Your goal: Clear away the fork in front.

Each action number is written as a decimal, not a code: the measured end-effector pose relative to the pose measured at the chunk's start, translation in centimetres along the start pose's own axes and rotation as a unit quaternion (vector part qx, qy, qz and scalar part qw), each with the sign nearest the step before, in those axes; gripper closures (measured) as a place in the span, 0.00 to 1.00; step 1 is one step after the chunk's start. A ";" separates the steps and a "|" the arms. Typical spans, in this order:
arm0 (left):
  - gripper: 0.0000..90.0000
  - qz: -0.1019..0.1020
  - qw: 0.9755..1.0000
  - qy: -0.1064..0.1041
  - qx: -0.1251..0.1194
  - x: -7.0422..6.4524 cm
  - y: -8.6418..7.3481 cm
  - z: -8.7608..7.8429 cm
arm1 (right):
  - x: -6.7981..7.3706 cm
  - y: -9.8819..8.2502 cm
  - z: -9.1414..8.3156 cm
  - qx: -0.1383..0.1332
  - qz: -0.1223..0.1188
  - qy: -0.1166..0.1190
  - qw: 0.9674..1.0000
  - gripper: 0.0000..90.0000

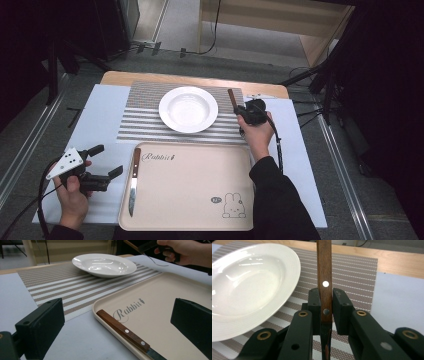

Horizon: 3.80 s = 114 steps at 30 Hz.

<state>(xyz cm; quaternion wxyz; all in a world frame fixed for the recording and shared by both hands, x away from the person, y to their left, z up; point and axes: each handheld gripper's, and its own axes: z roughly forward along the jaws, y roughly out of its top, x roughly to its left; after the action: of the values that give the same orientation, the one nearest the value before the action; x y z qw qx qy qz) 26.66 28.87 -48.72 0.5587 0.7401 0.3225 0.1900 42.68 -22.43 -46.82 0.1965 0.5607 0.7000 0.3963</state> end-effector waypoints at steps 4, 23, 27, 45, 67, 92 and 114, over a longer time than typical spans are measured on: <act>0.00 -0.002 1.000 -0.007 -0.001 -0.4 0.4 0.4 | -0.2 -0.2 -1.1 -0.018 0.002 0.009 1.000 0.85; 0.00 0.004 0.999 -0.039 -0.006 -2.9 3.3 2.6 | -0.4 -2.1 -5.9 -0.087 -0.001 0.043 0.995 0.85; 0.00 0.007 0.999 -0.046 -0.006 -3.4 4.0 3.2 | -0.3 -2.6 -6.8 -0.096 -0.004 0.050 0.994 0.85; 0.00 0.021 0.996 -0.084 -0.003 -6.1 6.5 7.0 | 1.4 -5.4 -9.6 -0.122 -0.023 0.082 0.989 0.85; 0.00 0.022 0.993 -0.115 -0.013 -8.8 8.4 10.3 | 3.6 -9.0 -11.3 -0.144 -0.031 0.121 0.982 0.85; 0.06 -0.016 0.992 -0.125 -0.010 -10.8 9.4 13.1 | 6.4 -10.6 -11.3 -0.152 -0.059 0.154 0.975 0.85; 0.45 -0.083 0.989 -0.119 0.020 -12.5 9.7 15.0 | 9.6 -11.2 -11.1 -0.154 -0.093 0.176 0.968 0.85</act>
<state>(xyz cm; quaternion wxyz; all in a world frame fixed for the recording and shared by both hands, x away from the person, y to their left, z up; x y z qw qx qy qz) 29.87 8.05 -43.09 0.5921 0.7391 0.3176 0.0467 24.85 -17.75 -47.17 0.1903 0.3778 0.7031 0.5716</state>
